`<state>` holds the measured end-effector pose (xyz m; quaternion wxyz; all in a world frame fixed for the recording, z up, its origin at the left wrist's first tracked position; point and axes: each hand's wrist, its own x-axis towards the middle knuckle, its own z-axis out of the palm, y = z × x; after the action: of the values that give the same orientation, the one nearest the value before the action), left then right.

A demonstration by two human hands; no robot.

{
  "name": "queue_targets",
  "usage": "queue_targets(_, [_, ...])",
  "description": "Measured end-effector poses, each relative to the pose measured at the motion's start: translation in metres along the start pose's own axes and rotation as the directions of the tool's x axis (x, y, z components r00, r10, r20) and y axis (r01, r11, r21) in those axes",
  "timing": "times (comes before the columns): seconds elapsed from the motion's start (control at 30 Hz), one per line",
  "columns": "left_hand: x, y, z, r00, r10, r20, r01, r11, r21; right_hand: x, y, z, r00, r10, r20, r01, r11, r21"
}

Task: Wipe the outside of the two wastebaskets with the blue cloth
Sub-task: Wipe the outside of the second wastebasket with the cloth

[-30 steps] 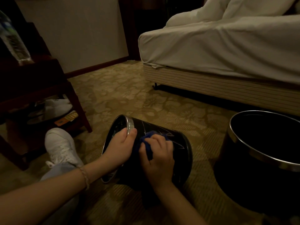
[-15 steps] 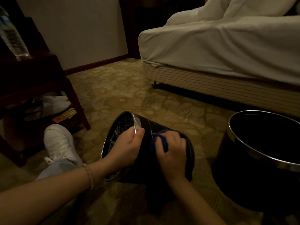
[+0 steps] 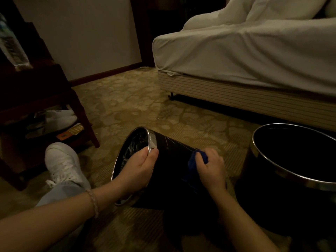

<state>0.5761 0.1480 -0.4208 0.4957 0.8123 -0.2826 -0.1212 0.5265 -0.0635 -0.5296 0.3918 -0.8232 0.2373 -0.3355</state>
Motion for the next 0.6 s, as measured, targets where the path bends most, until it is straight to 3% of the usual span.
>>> queue_targets(0.1, [-0.001, 0.000, 0.005, 0.999, -0.033, 0.017, 0.035, 0.997, -0.073, -0.010, -0.022, 0.001, 0.999, -0.035, 0.027, 0.034, 0.998, 0.044])
queue_targets(0.17, [-0.001, 0.002, 0.006, 1.000, -0.027, 0.003, 0.027, 0.996, -0.084, -0.023, -0.053, 0.003, 0.984, -0.175, 0.021, 0.173, 0.982, 0.080])
queue_targets(0.23, [0.000, 0.002, 0.004, 0.999, 0.002, -0.041, -0.003, 1.000, -0.024, -0.030, -0.084, 0.006, 0.948, -0.309, 0.078, 0.298, 0.946, 0.129])
queue_targets(0.3, [0.002, -0.002, 0.000, 0.996, 0.042, -0.079, -0.039, 0.998, 0.044, -0.028, -0.101, 0.009, 0.929, -0.350, 0.121, 0.328, 0.929, 0.170])
queue_targets(0.6, [-0.006, -0.017, -0.023, 0.996, 0.060, -0.063, -0.051, 0.991, 0.125, 0.008, -0.032, 0.013, 0.989, -0.115, 0.088, 0.114, 0.993, 0.015])
